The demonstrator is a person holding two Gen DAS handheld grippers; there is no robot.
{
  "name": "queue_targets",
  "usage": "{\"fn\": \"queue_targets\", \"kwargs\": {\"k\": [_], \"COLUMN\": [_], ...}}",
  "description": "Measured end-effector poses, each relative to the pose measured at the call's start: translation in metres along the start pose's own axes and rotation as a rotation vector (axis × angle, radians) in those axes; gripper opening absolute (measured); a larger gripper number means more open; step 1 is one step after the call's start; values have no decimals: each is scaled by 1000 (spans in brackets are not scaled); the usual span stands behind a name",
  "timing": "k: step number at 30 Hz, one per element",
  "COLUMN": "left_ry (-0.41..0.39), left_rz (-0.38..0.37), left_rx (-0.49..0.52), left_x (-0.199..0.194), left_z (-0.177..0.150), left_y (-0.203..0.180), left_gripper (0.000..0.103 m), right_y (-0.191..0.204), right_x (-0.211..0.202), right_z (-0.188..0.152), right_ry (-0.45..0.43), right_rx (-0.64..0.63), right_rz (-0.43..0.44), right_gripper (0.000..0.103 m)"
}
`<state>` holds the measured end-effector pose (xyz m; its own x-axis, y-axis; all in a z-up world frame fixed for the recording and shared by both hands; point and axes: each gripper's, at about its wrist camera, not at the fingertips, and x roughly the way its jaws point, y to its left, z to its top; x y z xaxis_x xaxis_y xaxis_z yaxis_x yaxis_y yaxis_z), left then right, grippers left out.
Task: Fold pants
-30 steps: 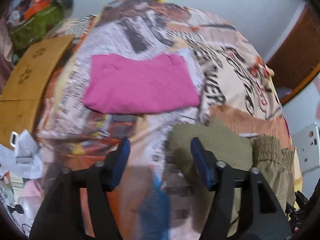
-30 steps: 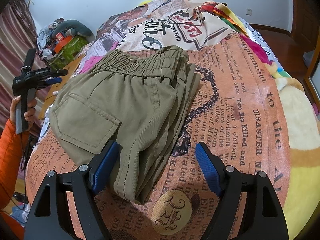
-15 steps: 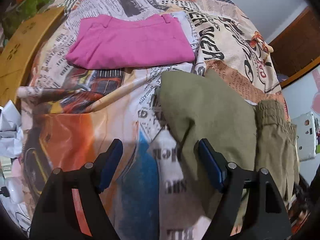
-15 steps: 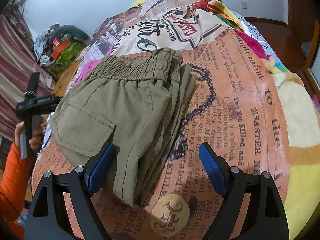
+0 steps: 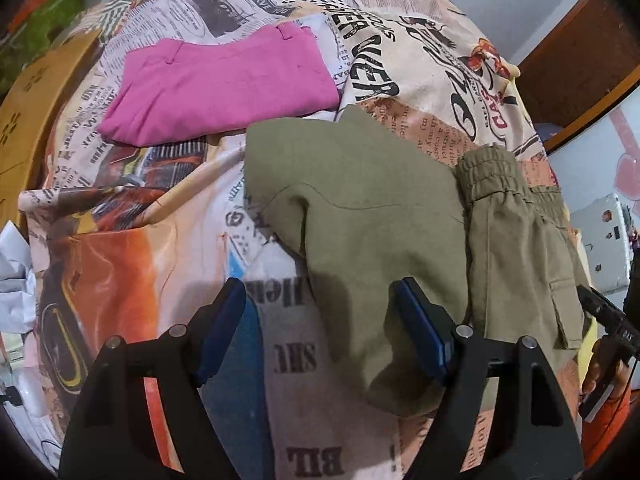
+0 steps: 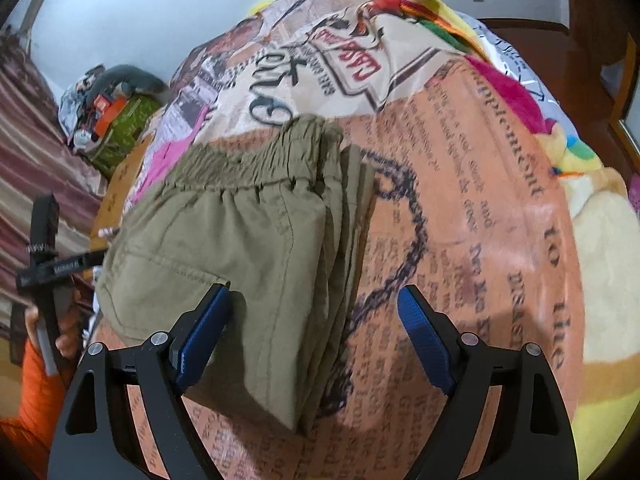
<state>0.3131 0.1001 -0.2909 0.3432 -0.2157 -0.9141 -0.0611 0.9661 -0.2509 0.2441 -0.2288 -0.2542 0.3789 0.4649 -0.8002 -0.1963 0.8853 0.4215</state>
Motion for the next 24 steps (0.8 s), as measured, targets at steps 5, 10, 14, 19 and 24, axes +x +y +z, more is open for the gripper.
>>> {"fn": "queue_targets", "kwargs": {"k": [5,10,14,19,24], "left_ry": [5,4,0,-4,-9], "left_rz": [-12,-19,-20,-17,-17], "left_rx": [7,9,12,22,32], "left_x": [4,7,9,13,16], "left_z": [3,6,10,15,20], "left_y": [-3,-5,-5,-9,-12], "left_gripper": [78,78,78,78,78], "right_y": [-2,-3,-7,-11,-21], "right_x": [-2,-5,-9,23,64], "right_z": [19,34,44,55,59], "right_ry": [-24,-35,-58,23,139], "right_rx": [-2,-22,-22,-33,-2], "right_rz": [17,16,20,35,90], "right_gripper": [83,83,83,83,83]}}
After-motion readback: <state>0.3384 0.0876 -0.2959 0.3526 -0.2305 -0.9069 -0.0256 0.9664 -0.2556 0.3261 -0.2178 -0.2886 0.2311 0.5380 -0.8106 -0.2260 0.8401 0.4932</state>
